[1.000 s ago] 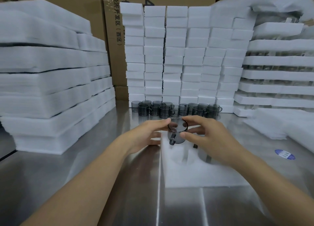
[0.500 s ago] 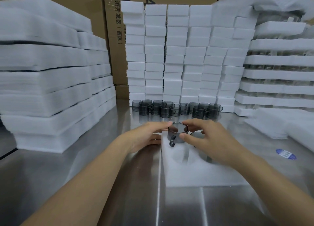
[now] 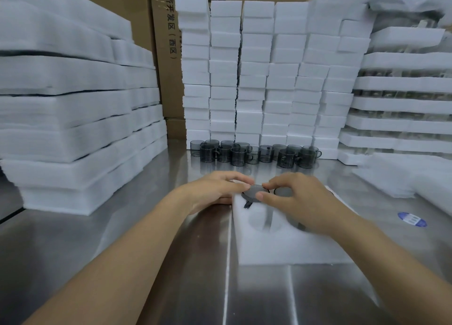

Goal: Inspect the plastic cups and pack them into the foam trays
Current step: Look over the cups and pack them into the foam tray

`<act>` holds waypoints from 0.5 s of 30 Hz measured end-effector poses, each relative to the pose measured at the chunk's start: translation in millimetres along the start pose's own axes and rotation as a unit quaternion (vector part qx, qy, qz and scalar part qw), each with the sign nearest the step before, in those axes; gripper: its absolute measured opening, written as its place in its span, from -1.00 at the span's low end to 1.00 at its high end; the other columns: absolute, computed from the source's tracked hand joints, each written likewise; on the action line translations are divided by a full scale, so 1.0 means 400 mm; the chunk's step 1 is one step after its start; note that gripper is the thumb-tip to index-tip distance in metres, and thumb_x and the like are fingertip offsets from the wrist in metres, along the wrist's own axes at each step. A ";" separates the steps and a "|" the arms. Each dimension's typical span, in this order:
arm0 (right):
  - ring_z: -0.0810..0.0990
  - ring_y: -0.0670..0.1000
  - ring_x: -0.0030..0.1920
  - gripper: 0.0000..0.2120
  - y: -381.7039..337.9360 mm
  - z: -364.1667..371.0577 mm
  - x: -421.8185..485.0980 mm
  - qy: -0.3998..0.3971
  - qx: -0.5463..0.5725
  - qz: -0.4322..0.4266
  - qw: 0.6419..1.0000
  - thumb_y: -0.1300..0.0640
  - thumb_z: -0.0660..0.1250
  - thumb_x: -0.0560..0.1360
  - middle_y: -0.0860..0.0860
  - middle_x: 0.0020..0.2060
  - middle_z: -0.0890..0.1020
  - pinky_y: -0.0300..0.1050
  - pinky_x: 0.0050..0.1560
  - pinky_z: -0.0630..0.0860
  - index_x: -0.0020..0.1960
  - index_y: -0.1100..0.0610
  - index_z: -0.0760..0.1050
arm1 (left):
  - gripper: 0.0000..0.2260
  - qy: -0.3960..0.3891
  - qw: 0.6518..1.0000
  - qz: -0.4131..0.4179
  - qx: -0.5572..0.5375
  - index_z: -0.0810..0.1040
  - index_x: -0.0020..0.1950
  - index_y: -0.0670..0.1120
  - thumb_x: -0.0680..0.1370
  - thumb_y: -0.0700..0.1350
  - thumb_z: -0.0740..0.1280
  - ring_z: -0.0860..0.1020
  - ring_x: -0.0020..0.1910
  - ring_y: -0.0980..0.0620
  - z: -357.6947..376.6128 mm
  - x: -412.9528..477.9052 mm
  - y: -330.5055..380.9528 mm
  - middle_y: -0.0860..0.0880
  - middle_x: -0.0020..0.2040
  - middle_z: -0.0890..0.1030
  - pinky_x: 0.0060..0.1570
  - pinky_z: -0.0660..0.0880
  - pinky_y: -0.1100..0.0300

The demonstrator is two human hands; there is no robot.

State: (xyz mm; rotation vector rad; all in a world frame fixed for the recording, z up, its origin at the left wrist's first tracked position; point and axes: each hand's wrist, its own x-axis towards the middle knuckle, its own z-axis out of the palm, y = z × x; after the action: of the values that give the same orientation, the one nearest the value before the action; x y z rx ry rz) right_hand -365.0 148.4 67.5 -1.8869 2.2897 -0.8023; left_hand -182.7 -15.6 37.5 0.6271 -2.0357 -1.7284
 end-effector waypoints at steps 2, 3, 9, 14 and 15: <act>0.61 -0.05 0.24 -0.58 -0.005 -0.002 -0.002 -0.010 -0.025 0.004 1.000 -0.41 0.37 0.51 -0.21 0.22 0.67 0.07 0.25 0.56 0.22 -0.20 0.67 | -0.80 -0.001 1.000 -0.006 0.019 0.68 0.31 0.00 0.69 -0.10 0.41 0.71 0.14 0.09 0.000 0.000 0.002 -0.05 0.17 0.75 0.02 0.57 0.33; 0.62 -0.04 0.24 -0.57 -0.007 -0.004 -0.002 -0.012 -0.032 0.005 0.999 -0.41 0.36 0.51 -0.20 0.22 0.68 0.08 0.26 0.56 0.23 -0.20 0.67 | -0.80 -0.001 1.000 -0.007 0.024 0.68 0.31 0.00 0.70 -0.10 0.41 0.71 0.13 0.09 0.000 -0.001 0.003 -0.05 0.17 0.75 0.01 0.57 0.33; 0.58 -0.09 0.21 -0.49 -0.005 -0.018 -0.013 -0.030 -0.051 -0.016 0.998 -0.45 0.31 0.50 -0.22 0.17 0.64 0.01 0.22 0.56 0.33 -0.22 0.61 | -0.77 0.013 1.000 -0.007 0.023 0.72 0.28 -0.11 0.69 -0.05 0.41 0.69 0.27 0.01 0.003 0.004 -0.007 -0.04 0.22 0.76 0.27 0.56 0.19; 0.49 -0.26 -0.27 -0.42 -0.007 -0.079 -0.033 -0.030 -0.057 -0.021 0.998 -0.55 0.32 0.38 -0.19 -0.35 0.56 -0.18 -0.24 0.35 0.29 -0.31 0.52 | -0.78 0.050 0.998 0.002 0.033 0.77 0.17 -0.06 0.64 0.03 0.46 0.69 0.25 -0.09 0.003 0.014 -0.019 -0.06 0.15 0.77 0.34 0.59 0.06; 0.50 -0.28 -0.29 -0.39 -0.015 -0.079 -0.038 -0.048 -0.051 -0.025 0.997 -0.59 0.30 0.33 -0.24 -0.37 0.58 -0.17 -0.25 0.35 0.28 -0.34 0.50 | -0.77 0.065 0.997 0.005 0.034 0.77 0.14 -0.05 0.62 0.06 0.47 0.71 0.22 -0.10 0.001 0.018 -0.022 -0.06 0.13 0.78 0.30 0.61 0.06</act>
State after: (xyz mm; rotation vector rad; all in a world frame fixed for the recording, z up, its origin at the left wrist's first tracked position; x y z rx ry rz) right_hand -367.8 172.8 93.3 -1.9861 2.2758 -0.5955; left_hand -188.3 -20.7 28.9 0.7292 -2.0103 -1.5766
